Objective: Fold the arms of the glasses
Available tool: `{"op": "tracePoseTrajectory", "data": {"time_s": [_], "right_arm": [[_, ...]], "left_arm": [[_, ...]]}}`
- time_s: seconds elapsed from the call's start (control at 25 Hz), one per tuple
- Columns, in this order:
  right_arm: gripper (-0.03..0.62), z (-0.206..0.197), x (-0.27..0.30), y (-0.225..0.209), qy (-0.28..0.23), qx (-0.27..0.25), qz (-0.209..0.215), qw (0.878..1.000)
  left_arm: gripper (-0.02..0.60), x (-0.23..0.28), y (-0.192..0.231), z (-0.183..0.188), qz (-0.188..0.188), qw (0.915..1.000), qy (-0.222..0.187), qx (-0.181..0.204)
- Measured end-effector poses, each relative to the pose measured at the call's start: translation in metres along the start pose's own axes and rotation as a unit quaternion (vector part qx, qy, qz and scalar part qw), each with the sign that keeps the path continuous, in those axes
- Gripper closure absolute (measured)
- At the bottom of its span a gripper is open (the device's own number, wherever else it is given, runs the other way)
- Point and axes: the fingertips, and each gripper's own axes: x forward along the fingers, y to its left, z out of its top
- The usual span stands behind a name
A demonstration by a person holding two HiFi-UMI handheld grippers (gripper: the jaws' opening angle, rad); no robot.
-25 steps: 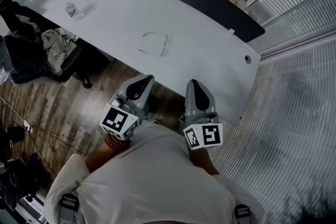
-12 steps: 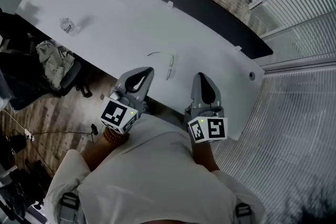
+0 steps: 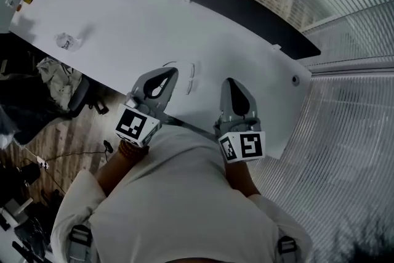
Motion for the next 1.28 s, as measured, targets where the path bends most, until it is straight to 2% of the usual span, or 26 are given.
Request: {"op": "tracePoseTrajectory", "data": {"time_s": [0.24,0.48,0.72,0.84,0.96,1.0,1.04,1.12,1.2,1.28], "right_arm": [[0.594,-0.018,0.01,-0.008,0.028,0.011,0.01,1.0],[0.594,-0.053,0.008,-0.006,0.076,0.028,0.02,0.997],[0.594,-0.089,-0.001,0.007,0.113,0.034,0.048,0.992],[0.592,-0.11,-0.001,0.017,0.143,-0.019,0.093,0.985],[0.591,-0.138,0.006,0.022,0.176,-0.081,0.112,0.975],[0.571,-0.147,0.01,0.023,0.186,-0.092,0.116,0.971],[0.518,-0.157,0.013,0.024,0.197,-0.099,0.119,0.968],[0.484,-0.179,0.019,0.025,0.219,-0.11,0.127,0.961],[0.443,-0.202,0.024,0.027,0.245,-0.115,0.137,0.953],[0.365,-0.228,0.029,0.029,0.275,-0.11,0.146,0.944]], "left_arm": [[0.578,0.009,0.003,-0.018,0.006,0.9997,0.023,-0.004],[0.578,0.002,0.001,-0.059,0.022,0.9965,0.064,-0.048],[0.578,-0.007,-0.001,-0.093,0.029,0.9944,0.09,-0.046],[0.578,-0.006,0.002,-0.106,0.024,0.9941,0.104,-0.021],[0.578,0.002,0.019,-0.117,0.018,0.9925,0.12,0.016],[0.578,0.007,0.026,-0.122,0.016,0.9913,0.127,0.032],[0.578,0.014,0.033,-0.127,0.014,0.9898,0.133,0.049],[0.578,0.029,0.046,-0.141,0.005,0.9854,0.149,0.081],[0.578,0.045,0.057,-0.16,-0.008,0.9784,0.173,0.113],[0.578,0.06,0.066,-0.183,-0.022,0.9688,0.202,0.142]]}}
